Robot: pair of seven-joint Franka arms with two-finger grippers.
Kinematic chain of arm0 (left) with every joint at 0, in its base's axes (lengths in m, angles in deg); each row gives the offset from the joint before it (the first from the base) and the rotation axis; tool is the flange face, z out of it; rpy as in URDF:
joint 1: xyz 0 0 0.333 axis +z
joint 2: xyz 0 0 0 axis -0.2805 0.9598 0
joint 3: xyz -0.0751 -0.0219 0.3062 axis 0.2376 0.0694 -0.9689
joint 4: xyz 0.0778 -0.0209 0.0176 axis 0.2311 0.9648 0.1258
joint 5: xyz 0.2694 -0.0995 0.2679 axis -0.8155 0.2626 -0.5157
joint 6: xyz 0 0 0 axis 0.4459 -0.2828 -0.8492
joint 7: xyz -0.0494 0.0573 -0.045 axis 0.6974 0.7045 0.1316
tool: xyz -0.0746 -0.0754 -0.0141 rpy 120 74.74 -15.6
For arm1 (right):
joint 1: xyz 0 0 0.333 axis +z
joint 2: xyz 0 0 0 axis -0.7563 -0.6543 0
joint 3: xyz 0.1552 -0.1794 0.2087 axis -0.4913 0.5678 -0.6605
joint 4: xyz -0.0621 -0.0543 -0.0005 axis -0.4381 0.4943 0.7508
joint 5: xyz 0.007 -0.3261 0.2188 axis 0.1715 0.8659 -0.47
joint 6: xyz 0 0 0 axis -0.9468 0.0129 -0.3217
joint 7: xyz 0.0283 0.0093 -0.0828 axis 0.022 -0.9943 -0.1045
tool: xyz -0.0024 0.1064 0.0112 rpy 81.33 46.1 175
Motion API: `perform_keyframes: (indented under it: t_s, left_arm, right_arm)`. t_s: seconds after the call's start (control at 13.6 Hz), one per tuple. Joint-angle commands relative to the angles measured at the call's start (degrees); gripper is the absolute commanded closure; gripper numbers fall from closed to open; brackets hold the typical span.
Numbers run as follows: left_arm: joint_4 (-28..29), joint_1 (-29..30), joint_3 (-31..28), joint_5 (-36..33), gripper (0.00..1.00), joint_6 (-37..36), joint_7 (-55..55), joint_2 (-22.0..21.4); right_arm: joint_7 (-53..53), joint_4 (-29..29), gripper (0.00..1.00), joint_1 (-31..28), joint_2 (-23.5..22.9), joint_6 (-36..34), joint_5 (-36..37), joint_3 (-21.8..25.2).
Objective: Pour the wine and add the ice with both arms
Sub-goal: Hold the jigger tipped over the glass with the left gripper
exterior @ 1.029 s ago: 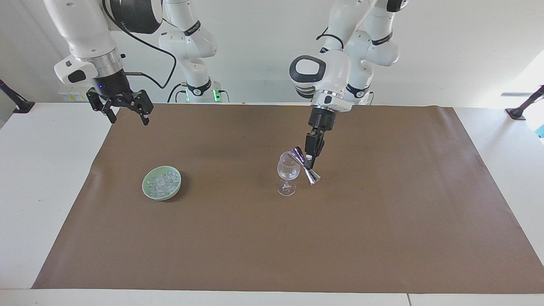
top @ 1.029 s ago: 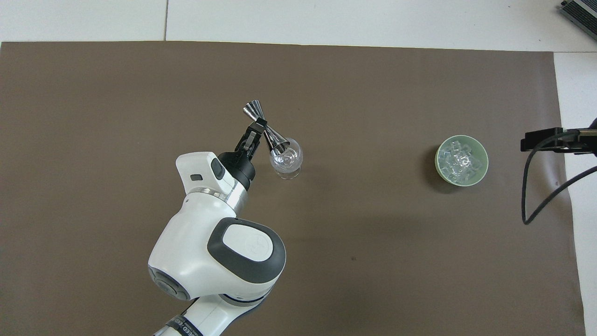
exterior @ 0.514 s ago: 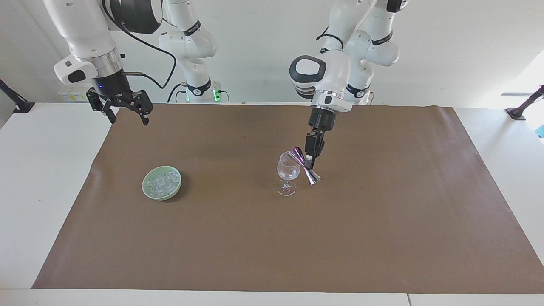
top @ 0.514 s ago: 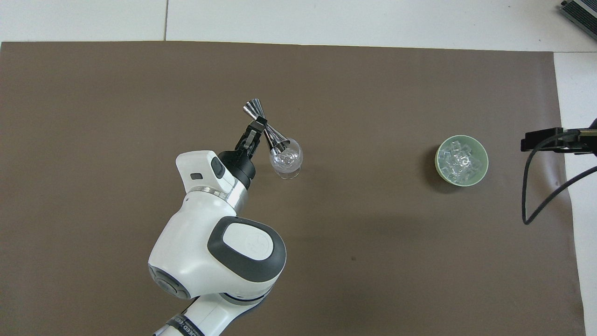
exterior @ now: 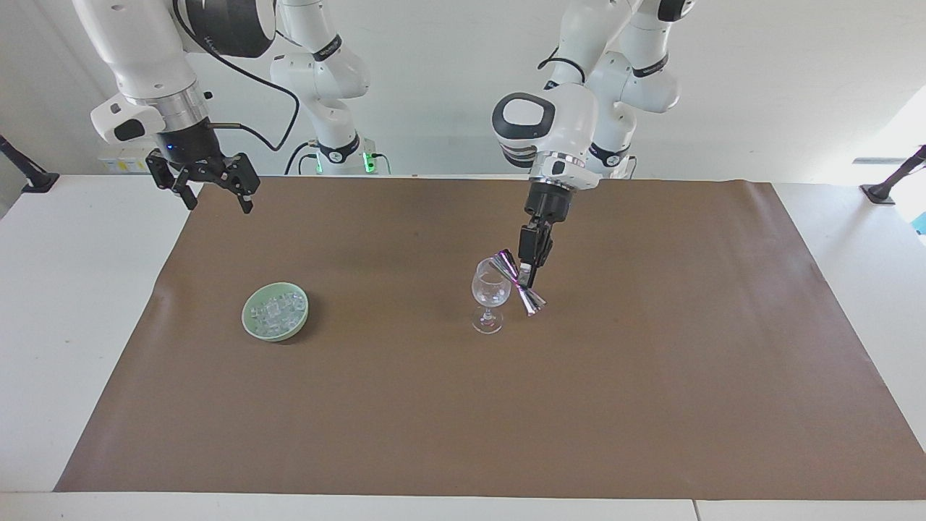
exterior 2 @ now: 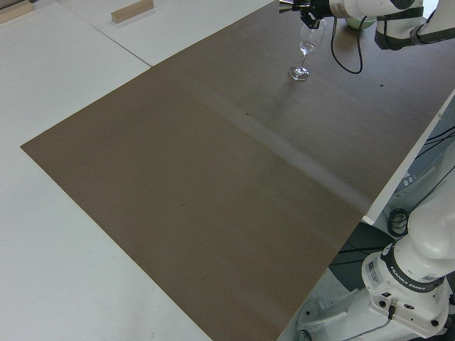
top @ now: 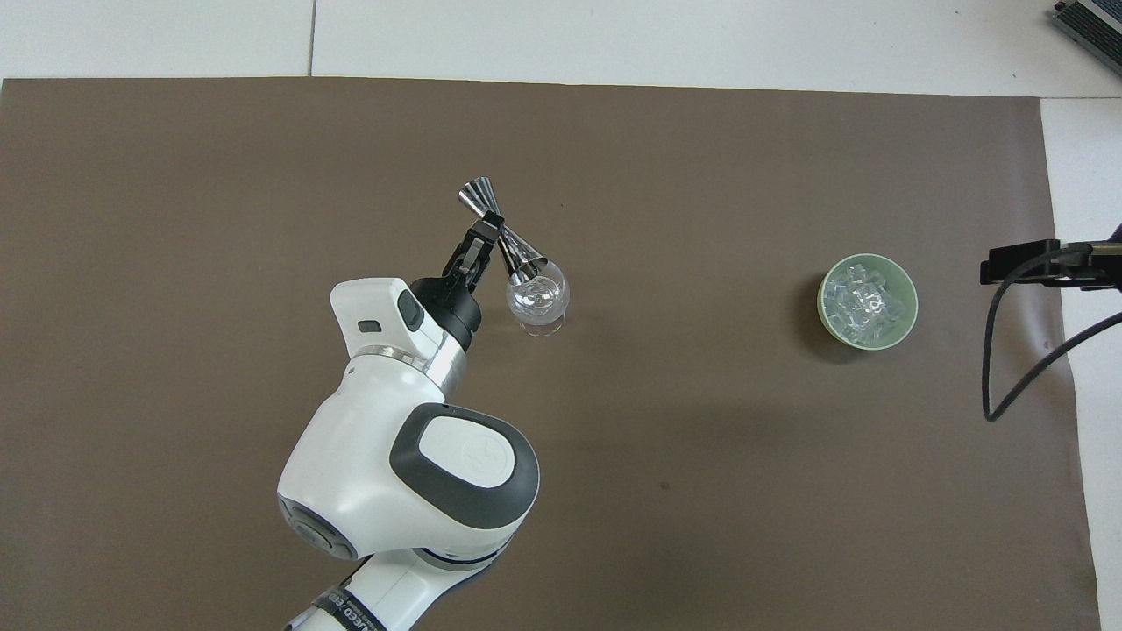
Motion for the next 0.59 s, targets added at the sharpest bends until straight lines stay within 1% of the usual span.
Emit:
perform_keyframes:
  t_s: [0.0,0.51]
  left_arm:
    - [-1.4,-0.2,-0.4,-0.6,1.0,1.2,-1.2,1.1]
    - [-1.4,-0.2,-0.4,-0.7,1.0,1.2,-1.2,1.2]
  right_arm:
    - [1.5,-1.7,0.0,-0.7,1.5,0.8,-1.0,-0.2]
    - [1.5,-1.7,0.0,-0.7,1.4,1.3,-1.0,-0.2]
